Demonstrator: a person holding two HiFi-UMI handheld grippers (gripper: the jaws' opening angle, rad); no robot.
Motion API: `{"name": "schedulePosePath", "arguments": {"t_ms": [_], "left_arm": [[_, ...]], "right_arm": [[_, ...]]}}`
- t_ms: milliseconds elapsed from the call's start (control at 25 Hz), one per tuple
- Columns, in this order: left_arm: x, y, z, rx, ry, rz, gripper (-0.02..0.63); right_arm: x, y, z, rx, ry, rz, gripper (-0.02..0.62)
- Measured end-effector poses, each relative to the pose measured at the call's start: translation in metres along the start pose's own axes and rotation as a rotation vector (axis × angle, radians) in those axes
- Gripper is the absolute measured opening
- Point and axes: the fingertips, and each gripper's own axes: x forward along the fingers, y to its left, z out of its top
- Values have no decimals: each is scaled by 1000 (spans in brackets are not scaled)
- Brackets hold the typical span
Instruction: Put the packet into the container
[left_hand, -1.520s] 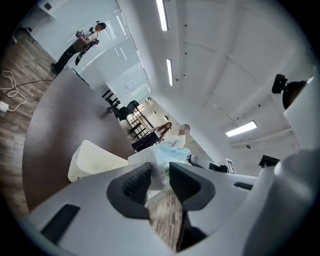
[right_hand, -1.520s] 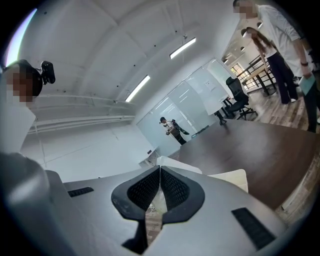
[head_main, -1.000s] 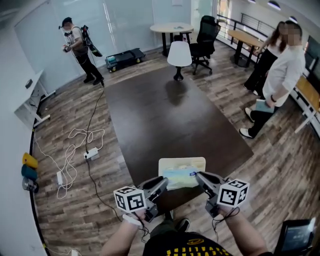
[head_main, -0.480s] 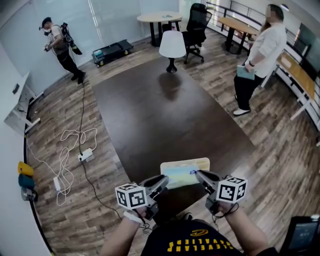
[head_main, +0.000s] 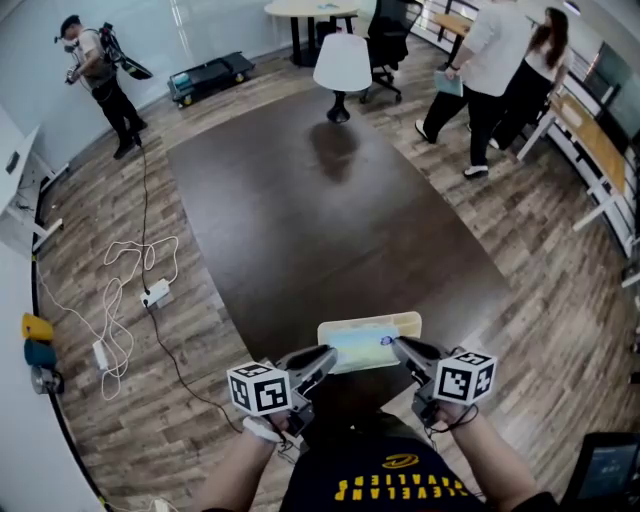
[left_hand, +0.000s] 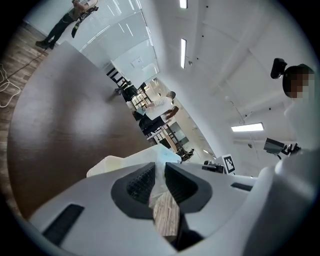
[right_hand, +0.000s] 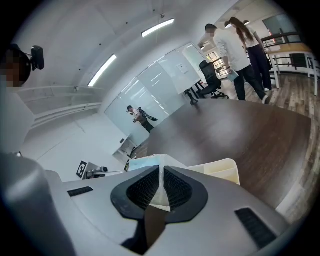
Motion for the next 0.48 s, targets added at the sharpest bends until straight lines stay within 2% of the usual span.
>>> {"name": "schedulePosePath", "arguments": {"t_ms": [480], "left_arm": [[15,26,-7,-24,30,85,66]], "right_arm": [[19,-26,-11,21,81,-4,18]]}}
